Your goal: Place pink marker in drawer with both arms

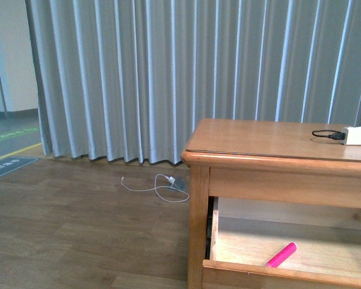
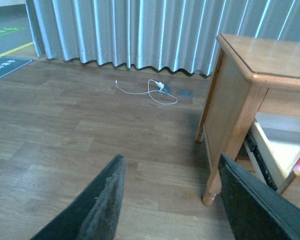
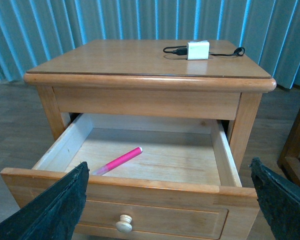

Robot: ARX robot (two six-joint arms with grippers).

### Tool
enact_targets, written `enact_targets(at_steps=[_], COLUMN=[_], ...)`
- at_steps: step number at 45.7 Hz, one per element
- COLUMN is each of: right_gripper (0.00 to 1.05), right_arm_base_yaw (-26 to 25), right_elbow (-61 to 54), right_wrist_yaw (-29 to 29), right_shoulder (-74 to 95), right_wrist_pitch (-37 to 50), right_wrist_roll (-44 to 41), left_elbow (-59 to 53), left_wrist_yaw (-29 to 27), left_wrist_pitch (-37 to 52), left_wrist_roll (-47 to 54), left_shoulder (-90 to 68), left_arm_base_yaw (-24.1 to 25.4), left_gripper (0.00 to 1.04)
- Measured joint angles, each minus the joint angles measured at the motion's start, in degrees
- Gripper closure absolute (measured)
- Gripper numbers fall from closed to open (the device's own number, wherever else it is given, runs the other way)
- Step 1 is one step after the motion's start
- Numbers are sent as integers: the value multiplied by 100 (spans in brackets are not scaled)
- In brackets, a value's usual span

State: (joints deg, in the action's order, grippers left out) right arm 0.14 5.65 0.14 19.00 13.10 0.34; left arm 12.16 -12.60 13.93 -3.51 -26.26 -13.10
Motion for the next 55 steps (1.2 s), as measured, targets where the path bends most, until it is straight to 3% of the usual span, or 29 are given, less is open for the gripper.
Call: enact_targets(at_steps=[3,12,14,17,37,41,53,55], right_gripper=[9,9,9,9,9,9,9,9], right_arm_base_yaw=[0,0,0,0,0,0,0,0], right_elbow=[0,0,0,0,0,0,0,0], right_wrist_yaw=[0,0,0,0,0,0,0,0], right_shoulder=[0,0,0,0,0,0,0,0], right_wrist_pitch=[0,0,0,0,0,0,0,0], right_wrist_roll=[0,0,0,0,-2,-2,-4,-4], left_elbow=[-149,-570,-656,-730,-1064,-1080,-1080,-1080], left_wrist_yaw=[138,793,1193,1198,1259,1259,1259,1261], left_wrist_pitch=[0,-94,-144,-188,-472,-1335,-1384,-1384], left_wrist_roll=[118,260,295,304,308,308,306,308], left_shoulder=[129,680,807,935,1596,2474,2601,2601], left_arm_base_yaw=[140,721,1080,1274,1296,1296,1296,1296], left_gripper=[56,101,101,101,101,101,101,95])
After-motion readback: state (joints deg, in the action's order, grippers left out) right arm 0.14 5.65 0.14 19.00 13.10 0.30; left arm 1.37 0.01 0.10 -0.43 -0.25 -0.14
